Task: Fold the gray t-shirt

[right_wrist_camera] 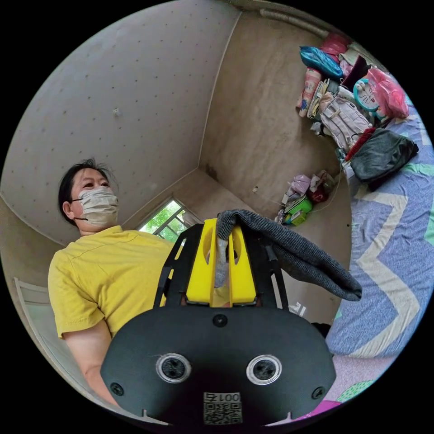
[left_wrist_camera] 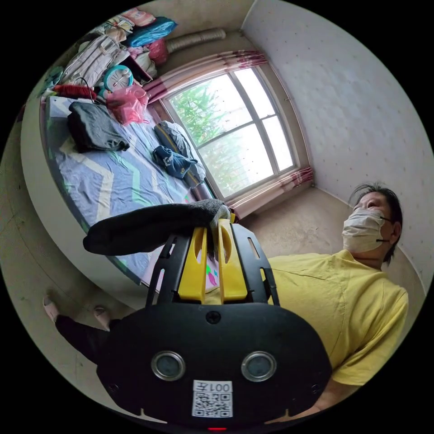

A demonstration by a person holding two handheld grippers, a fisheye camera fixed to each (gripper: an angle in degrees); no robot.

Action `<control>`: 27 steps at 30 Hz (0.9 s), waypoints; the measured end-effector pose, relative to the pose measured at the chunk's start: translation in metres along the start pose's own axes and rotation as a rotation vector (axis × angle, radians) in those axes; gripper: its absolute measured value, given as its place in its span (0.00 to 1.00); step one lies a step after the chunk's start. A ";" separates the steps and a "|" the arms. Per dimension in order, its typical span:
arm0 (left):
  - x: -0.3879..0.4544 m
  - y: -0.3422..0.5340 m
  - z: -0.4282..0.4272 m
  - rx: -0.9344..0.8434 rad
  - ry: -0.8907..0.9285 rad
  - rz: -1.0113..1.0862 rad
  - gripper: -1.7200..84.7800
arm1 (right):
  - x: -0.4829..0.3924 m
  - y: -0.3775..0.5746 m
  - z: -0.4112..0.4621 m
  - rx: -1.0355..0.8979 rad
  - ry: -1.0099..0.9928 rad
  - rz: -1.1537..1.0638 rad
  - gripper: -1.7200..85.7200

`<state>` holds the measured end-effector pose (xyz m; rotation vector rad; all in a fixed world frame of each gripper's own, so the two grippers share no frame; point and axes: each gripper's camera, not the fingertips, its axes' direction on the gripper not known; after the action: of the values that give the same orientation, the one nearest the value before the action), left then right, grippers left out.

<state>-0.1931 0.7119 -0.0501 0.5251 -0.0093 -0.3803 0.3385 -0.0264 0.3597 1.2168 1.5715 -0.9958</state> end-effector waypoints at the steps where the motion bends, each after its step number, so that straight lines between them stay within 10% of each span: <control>1: -0.017 -0.027 -0.009 -0.025 0.011 -0.002 0.02 | 0.013 -0.002 0.005 0.023 0.018 0.005 0.02; 27: -0.288 -0.522 0.006 -0.544 0.157 -0.027 0.02 | 0.192 0.040 -0.040 0.498 0.218 0.206 0.02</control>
<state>-0.6456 0.3954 -0.2762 0.0160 0.2473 -0.3489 0.3470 0.0700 0.1848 1.8429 1.3599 -1.1884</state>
